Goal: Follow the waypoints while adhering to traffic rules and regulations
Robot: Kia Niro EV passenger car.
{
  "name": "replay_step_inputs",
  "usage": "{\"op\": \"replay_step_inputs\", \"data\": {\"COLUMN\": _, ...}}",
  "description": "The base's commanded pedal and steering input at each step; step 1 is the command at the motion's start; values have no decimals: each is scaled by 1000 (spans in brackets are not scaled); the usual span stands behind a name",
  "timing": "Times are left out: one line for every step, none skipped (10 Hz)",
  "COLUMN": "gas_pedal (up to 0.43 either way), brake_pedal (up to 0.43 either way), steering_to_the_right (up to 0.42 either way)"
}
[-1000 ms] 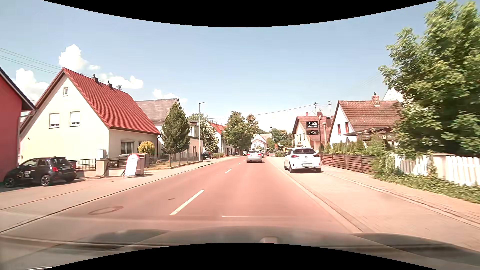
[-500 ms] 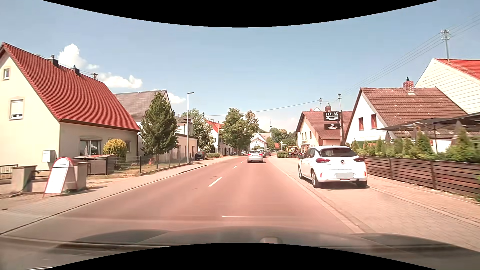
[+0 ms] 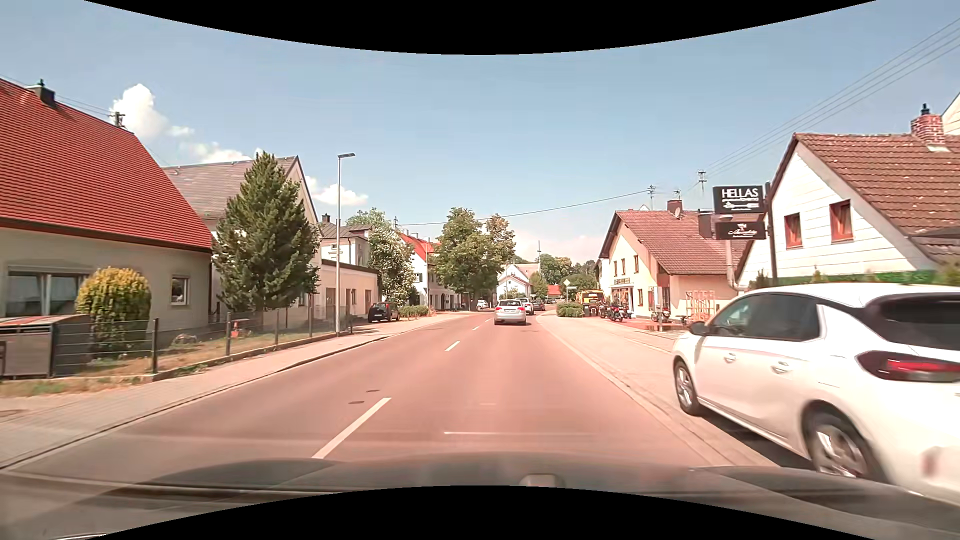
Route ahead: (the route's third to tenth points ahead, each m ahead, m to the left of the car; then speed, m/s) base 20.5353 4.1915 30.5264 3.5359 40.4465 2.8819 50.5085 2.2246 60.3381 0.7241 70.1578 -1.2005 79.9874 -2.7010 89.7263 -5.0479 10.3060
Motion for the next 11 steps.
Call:
{"op": "replay_step_inputs", "data": {"gas_pedal": 110, "brake_pedal": 0, "steering_to_the_right": 8}}
{"op": "replay_step_inputs", "data": {"gas_pedal": 118, "brake_pedal": 0, "steering_to_the_right": 8}}
{"op": "replay_step_inputs", "data": {"gas_pedal": 138, "brake_pedal": 0, "steering_to_the_right": 7}}
{"op": "replay_step_inputs", "data": {"gas_pedal": 138, "brake_pedal": 0, "steering_to_the_right": 7}}
{"op": "replay_step_inputs", "data": {"gas_pedal": 138, "brake_pedal": 0, "steering_to_the_right": 7}}
{"op": "replay_step_inputs", "data": {"gas_pedal": 138, "brake_pedal": 0, "steering_to_the_right": 7}}
{"op": "replay_step_inputs", "data": {"gas_pedal": 138, "brake_pedal": 0, "steering_to_the_right": 7}}
{"op": "replay_step_inputs", "data": {"gas_pedal": 138, "brake_pedal": 0, "steering_to_the_right": 7}}
{"op": "replay_step_inputs", "data": {"gas_pedal": 138, "brake_pedal": 0, "steering_to_the_right": 7}}
{"op": "replay_step_inputs", "data": {"gas_pedal": 138, "brake_pedal": 0, "steering_to_the_right": 7}}
{"op": "replay_step_inputs", "data": {"gas_pedal": 138, "brake_pedal": 0, "steering_to_the_right": 7}}
